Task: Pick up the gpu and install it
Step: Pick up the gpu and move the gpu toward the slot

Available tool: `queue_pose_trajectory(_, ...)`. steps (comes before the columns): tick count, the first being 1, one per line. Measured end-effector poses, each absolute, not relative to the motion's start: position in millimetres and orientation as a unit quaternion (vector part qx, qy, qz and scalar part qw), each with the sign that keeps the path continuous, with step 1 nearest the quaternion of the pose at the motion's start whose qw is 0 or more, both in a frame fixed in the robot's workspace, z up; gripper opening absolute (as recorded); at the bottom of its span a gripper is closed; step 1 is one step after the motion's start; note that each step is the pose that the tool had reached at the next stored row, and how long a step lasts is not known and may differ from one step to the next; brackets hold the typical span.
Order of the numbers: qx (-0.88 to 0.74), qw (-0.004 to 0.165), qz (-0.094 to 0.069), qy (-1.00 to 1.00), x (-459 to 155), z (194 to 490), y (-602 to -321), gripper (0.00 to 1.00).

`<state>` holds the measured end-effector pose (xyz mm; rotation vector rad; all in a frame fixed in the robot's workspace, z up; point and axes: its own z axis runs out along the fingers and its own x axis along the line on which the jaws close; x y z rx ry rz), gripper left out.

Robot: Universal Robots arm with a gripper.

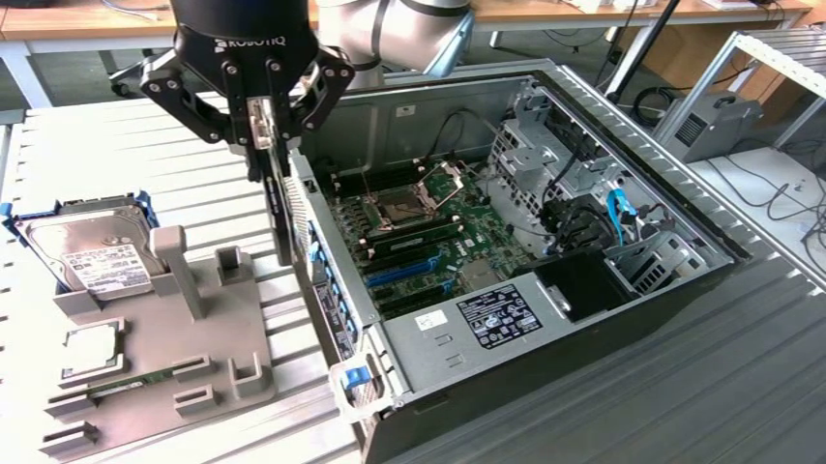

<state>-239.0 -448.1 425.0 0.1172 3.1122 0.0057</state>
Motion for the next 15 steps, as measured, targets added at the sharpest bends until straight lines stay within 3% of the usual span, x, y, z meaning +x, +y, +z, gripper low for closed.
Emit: queue_pose_trajectory(15,0.038,0.014,0.002,0.999,-234.3,425.0,-448.1,0.26)
